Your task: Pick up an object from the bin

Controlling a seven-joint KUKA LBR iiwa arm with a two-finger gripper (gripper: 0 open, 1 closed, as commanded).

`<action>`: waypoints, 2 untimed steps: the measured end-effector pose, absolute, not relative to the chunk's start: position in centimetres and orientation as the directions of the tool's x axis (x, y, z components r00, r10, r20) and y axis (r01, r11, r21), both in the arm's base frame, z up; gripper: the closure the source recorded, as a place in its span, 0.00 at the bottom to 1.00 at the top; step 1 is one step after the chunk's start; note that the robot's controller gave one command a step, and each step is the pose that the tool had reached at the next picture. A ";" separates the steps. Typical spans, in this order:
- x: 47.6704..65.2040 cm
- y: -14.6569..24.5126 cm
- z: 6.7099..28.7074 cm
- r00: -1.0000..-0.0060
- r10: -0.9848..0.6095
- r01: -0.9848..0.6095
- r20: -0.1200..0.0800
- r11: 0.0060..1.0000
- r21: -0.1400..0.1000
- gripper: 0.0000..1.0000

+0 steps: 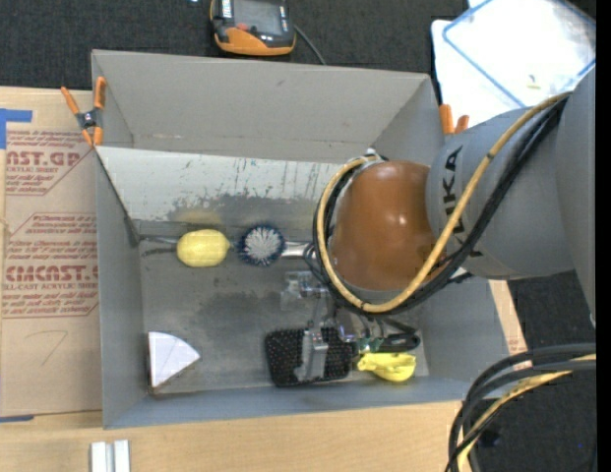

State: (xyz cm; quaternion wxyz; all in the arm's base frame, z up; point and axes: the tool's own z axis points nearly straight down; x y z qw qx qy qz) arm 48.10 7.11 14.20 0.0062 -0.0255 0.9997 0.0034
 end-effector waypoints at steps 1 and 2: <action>48.1 9.2 9.9 -0.942 -0.334 -0.334 -0.004 0.942 0.005 0.00; 48.3 4.7 7.1 -0.999 -0.049 -0.049 -0.017 0.999 0.008 0.00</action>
Offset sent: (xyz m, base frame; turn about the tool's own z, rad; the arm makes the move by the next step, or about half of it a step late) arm 0.0011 -0.0246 -0.0720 0.0006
